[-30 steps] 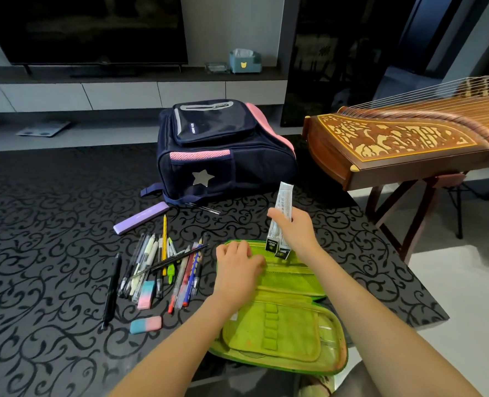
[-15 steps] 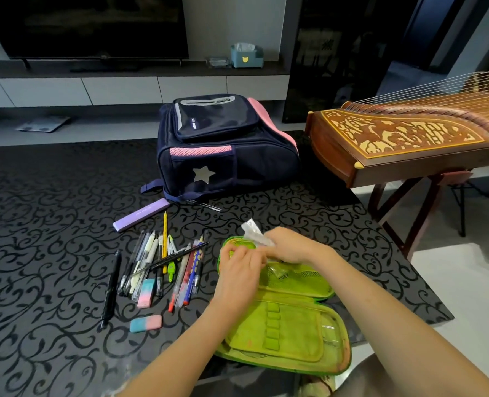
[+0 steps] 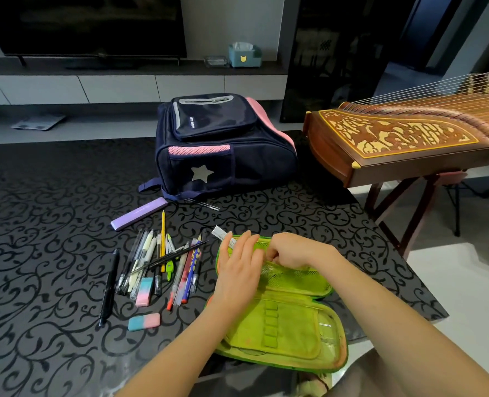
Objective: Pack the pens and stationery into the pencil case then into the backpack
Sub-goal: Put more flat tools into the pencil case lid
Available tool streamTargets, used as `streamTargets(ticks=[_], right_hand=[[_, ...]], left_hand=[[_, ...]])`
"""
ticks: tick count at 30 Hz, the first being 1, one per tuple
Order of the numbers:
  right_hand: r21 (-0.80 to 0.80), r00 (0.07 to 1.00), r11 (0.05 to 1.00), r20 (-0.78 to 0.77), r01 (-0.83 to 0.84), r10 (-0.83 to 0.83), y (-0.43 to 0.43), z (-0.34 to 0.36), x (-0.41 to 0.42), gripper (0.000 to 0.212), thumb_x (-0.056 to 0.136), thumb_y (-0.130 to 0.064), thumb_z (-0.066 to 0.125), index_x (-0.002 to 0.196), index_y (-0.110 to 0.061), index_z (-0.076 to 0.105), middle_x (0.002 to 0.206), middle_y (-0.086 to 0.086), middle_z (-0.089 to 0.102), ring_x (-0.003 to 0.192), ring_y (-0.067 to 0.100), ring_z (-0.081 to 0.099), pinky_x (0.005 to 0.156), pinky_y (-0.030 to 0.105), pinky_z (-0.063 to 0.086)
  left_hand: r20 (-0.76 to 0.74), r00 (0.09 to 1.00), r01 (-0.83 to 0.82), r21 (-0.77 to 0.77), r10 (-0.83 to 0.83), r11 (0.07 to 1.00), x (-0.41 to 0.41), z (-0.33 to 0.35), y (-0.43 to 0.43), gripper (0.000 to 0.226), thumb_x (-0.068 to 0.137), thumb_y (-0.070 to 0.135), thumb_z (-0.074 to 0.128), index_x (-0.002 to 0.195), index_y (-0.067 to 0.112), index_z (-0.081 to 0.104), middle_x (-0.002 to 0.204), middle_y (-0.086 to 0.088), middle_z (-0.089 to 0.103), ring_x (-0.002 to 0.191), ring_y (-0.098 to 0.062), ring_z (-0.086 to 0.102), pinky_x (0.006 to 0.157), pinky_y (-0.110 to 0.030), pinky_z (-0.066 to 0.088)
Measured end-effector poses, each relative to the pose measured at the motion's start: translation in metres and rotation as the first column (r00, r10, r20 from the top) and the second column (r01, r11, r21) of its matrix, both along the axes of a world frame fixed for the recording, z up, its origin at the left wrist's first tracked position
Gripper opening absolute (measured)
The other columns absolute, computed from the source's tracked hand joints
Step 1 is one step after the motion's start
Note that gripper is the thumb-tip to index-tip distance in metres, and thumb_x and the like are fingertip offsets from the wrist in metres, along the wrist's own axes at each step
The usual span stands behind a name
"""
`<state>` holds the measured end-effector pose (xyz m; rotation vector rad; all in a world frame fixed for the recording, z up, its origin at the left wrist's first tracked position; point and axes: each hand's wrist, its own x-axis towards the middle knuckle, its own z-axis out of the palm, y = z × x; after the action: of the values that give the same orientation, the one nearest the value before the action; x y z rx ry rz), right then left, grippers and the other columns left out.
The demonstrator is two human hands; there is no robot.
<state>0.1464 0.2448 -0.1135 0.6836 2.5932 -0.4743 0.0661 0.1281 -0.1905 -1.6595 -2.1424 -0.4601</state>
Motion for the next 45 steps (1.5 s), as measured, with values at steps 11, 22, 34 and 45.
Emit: streamTargets(ticks=[11,22,34,45], right_hand=[[-0.054,0.977,0.991,-0.171,0.123,-0.13,0.011,-0.006,0.011,0.027,0.089,0.003,0.051,0.099,-0.011,0.072,0.103,0.006,0.071,0.079,0.006,0.056,0.072,0.019,0.042],[0.046,0.955,0.987,-0.264,0.153,-0.135,-0.004,-0.011,0.012,0.018,0.088,-0.017,0.061,0.098,-0.024,0.074,0.108,-0.005,0.071,0.103,0.015,0.061,0.09,0.033,0.048],[0.03,0.88,0.96,-0.407,0.279,-0.244,0.003,-0.013,0.055,0.029,0.084,0.002,0.051,0.099,-0.018,0.066,0.102,-0.002,0.067,0.098,0.017,0.06,0.084,0.033,0.049],[-0.001,0.882,0.95,-0.371,0.312,-0.29,0.015,-0.019,0.066,0.018,0.088,-0.006,0.059,0.103,-0.013,0.066,0.099,0.0,0.062,0.093,0.015,0.058,0.078,0.022,0.045]], left_hand=[[-0.001,0.998,0.054,-0.493,-0.063,0.869,-0.05,0.045,0.01,0.035,0.085,0.006,0.048,0.117,0.019,0.053,0.112,-0.001,0.063,0.109,-0.026,0.052,0.096,-0.038,0.028],[0.463,0.882,0.349,-0.519,-0.087,0.78,-0.056,0.076,0.046,0.028,0.081,0.02,0.07,0.109,0.013,0.07,0.106,-0.004,0.071,0.097,-0.019,0.062,0.074,-0.022,0.038],[0.434,0.898,0.349,-0.602,-0.072,0.718,-0.023,0.063,0.055,0.023,0.078,0.041,0.071,0.091,0.022,0.076,0.09,0.004,0.074,0.083,-0.013,0.063,0.073,-0.027,0.046],[0.471,0.882,0.383,-0.683,-0.025,0.622,-0.042,0.077,0.042,0.031,0.09,0.005,0.046,0.112,0.011,0.067,0.122,-0.002,0.064,0.113,-0.019,0.058,0.092,-0.028,0.044]])
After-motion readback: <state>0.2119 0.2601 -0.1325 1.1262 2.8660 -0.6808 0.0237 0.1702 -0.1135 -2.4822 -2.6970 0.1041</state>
